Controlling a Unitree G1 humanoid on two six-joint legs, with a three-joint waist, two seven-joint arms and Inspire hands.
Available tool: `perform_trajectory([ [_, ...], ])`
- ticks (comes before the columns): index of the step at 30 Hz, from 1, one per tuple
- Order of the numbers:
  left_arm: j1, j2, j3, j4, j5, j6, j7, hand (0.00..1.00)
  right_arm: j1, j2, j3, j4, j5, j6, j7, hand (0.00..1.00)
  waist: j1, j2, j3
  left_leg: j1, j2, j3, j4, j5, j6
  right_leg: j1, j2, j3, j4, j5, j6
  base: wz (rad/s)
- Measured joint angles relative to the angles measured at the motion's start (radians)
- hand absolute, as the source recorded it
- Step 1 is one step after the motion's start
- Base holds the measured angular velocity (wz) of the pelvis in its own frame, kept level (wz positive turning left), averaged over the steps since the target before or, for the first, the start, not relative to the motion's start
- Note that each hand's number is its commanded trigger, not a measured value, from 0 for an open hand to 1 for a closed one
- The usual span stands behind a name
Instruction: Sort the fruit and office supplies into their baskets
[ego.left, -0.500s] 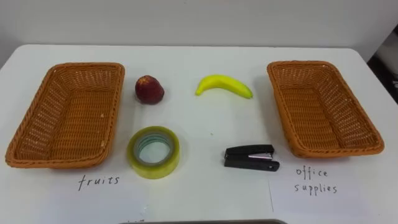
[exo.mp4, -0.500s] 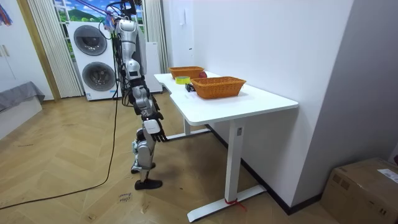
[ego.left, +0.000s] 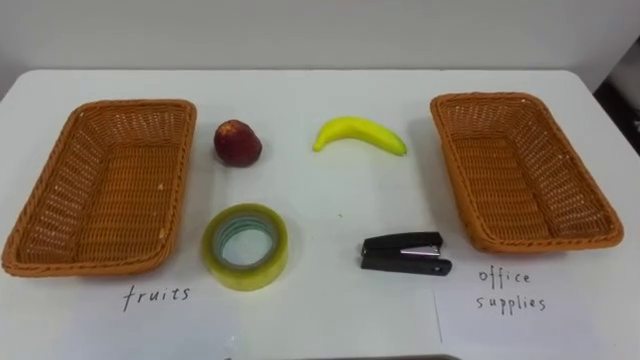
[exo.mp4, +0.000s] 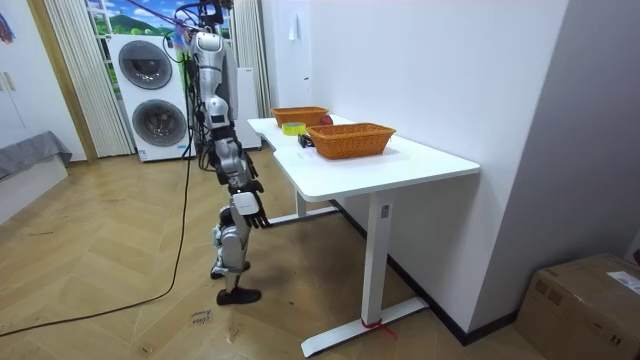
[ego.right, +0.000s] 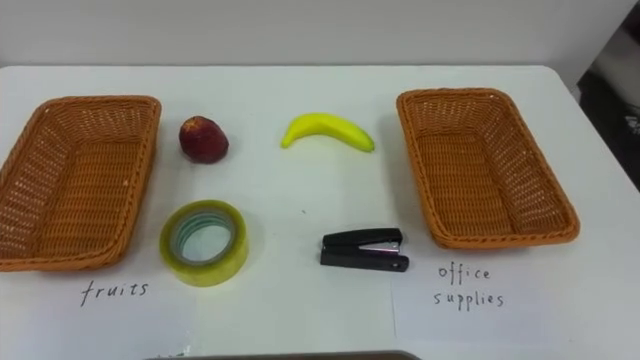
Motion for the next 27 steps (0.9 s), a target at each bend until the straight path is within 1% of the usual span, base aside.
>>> perform_trajectory([
  [5, 0.001, 0.002, 0.0, 0.002, -0.001, 0.0, 0.0, 0.0, -0.001, 0.0, 0.0, 0.003, 0.004, 0.002, 0.01, 0.0, 0.001, -0.002, 0.0001, 0.002, 0.0, -0.001, 0.0, 0.0, 0.0, -0.003, 0.0, 0.002, -0.001, 0.0, 0.0, 0.0],
  [7, 0.001, 0.002, 0.002, 0.004, -0.001, 0.0, 0.0, 0.0, 0.0, 0.001, -0.001, 0.013, 0.029, 0.003, 0.01, 0.0, -0.001, -0.003, -0.0009, 0.006, -0.001, 0.0, 0.0, 0.0, 0.0, -0.002, -0.001, 0.003, -0.001, 0.0, 0.0, 0.0],
  [9, 0.008, 0.0, 0.017, 0.005, -0.002, 0.001, 0.0, 0.0, 0.007, 0.001, -0.014, 0.016, 0.043, 0.009, 0.008, 0.0, 0.0, -0.004, -0.0007, 0.017, 0.0, 0.004, -0.002, 0.0, 0.0, 0.003, 0.0, 0.008, 0.0, 0.0, 0.0, -0.06],
  [14, 0.019, 0.001, 0.037, 0.006, -0.003, 0.004, 0.001, 0.0, 0.02, 0.001, -0.053, 0.022, 0.076, 0.014, -0.001, 0.0, -0.003, -0.008, -0.0058, 0.019, 0.0, 0.01, -0.003, 0.0, 0.0, 0.003, 0.001, 0.015, 0.002, 0.0, 0.0, -0.03],
  [16, 0.02, 0.001, 0.047, 0.006, -0.002, 0.01, 0.001, 0.0, 0.028, 0.001, -0.079, 0.021, 0.08, 0.018, -0.002, 0.0, -0.003, -0.009, -0.0066, 0.019, 0.0, 0.013, -0.003, 0.0, 0.0, 0.004, 0.001, 0.016, 0.003, 0.0, 0.0, -0.02],
  [18, 0.027, 0.004, 0.061, 0.008, -0.002, 0.02, 0.0, 0.0, 0.034, 0.0, -0.113, 0.021, 0.1, 0.03, -0.013, 0.0, -0.003, -0.011, -0.009, 0.02, 0.0, 0.015, -0.002, 0.0, 0.0, 0.004, 0.001, 0.017, 0.004, 0.0, 0.0, 0.0],
  [22, 0.034, 0.005, 0.082, 0.016, -0.001, 0.027, -0.001, 0.0, 0.038, -0.005, -0.187, 0.022, 0.115, 0.037, -0.031, 0.0, -0.013, -0.012, -0.0088, 0.021, -0.001, 0.015, 0.001, 0.0, 0.0, 0.006, 0.0, 0.017, 0.004, 0.0, 0.0, 0.0],
  [24, 0.05, 0.006, 0.102, 0.016, 0.007, 0.034, -0.002, 0.0, 0.044, -0.011, -0.231, 0.022, 0.115, 0.037, -0.039, 0.0, -0.028, -0.015, -0.007, 0.028, 0.0, 0.014, 0.001, 0.0, 0.0, 0.01, 0.0, 0.017, 0.004, 0.0, 0.0, 0.0],
  [26, 0.057, 0.009, 0.112, 0.016, 0.027, 0.05, -0.001, 0.0, 0.04, -0.014, -0.253, 0.02, 0.145, 0.038, -0.054, 0.0, -0.033, -0.018, -0.0048, 0.034, 0.0, 0.013, 0.001, 0.0, 0.0, 0.014, 0.0, 0.018, 0.002, -0.002, 0.001, 0.0],
  [27, 0.06, 0.01, 0.114, 0.016, 0.043, 0.054, -0.001, 0.0, 0.04, -0.016, -0.278, 0.017, 0.162, 0.043, -0.067, 0.0, -0.033, -0.021, -0.0027, 0.037, -0.001, 0.011, 0.0, 0.0, 0.0, 0.014, -0.001, 0.02, 0.004, -0.004, 0.001, 0.0],
])
